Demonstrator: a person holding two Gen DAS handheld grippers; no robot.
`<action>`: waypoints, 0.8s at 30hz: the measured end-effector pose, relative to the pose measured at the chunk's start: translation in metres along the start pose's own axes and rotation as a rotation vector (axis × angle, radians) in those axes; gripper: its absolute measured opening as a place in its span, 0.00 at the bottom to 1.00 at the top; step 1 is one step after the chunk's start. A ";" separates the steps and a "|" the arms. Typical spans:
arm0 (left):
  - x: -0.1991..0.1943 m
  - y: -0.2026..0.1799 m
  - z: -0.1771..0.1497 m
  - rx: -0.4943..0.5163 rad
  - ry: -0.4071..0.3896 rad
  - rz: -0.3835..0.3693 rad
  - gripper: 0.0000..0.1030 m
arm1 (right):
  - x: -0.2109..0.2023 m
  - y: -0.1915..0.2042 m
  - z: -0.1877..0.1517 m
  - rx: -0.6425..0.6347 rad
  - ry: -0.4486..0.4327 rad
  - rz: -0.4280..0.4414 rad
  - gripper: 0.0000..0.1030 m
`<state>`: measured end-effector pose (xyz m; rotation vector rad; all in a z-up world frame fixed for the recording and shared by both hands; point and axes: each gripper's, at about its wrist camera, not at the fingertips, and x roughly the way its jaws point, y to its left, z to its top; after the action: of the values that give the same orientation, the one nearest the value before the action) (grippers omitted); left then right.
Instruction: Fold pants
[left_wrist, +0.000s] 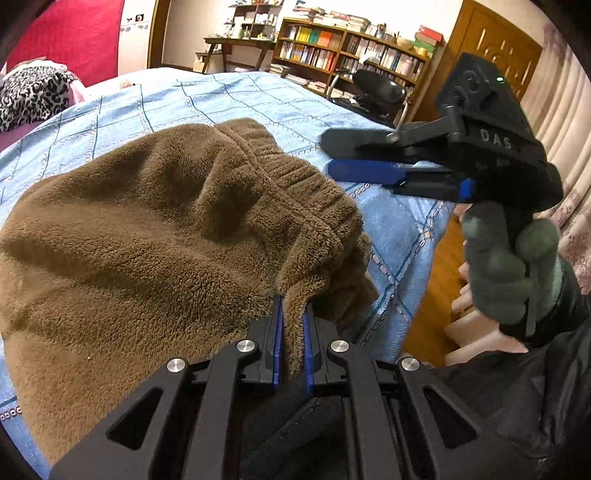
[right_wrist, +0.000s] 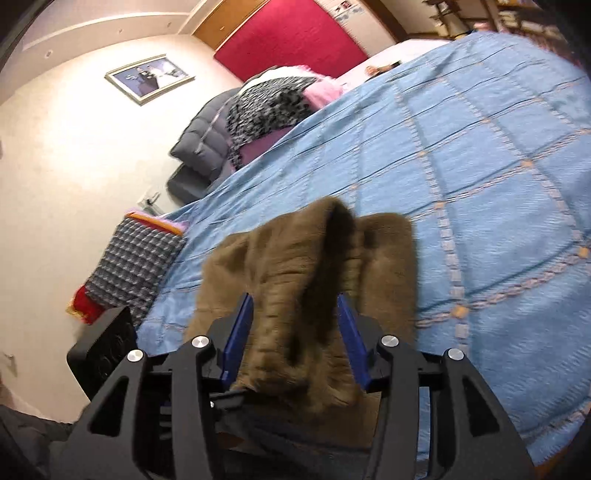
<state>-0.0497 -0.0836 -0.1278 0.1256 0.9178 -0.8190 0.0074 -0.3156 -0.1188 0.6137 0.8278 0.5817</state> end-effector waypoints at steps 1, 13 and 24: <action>-0.002 -0.001 -0.001 -0.003 -0.007 -0.001 0.08 | 0.007 0.004 -0.001 -0.013 0.021 0.006 0.46; -0.040 0.007 -0.008 -0.052 -0.049 -0.110 0.23 | -0.007 0.011 -0.038 -0.123 0.145 -0.143 0.09; -0.016 0.025 -0.030 -0.131 -0.016 -0.071 0.24 | -0.011 -0.004 -0.016 -0.058 0.010 -0.147 0.77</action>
<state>-0.0580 -0.0442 -0.1399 -0.0279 0.9621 -0.8216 -0.0109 -0.3216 -0.1245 0.4931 0.8547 0.4728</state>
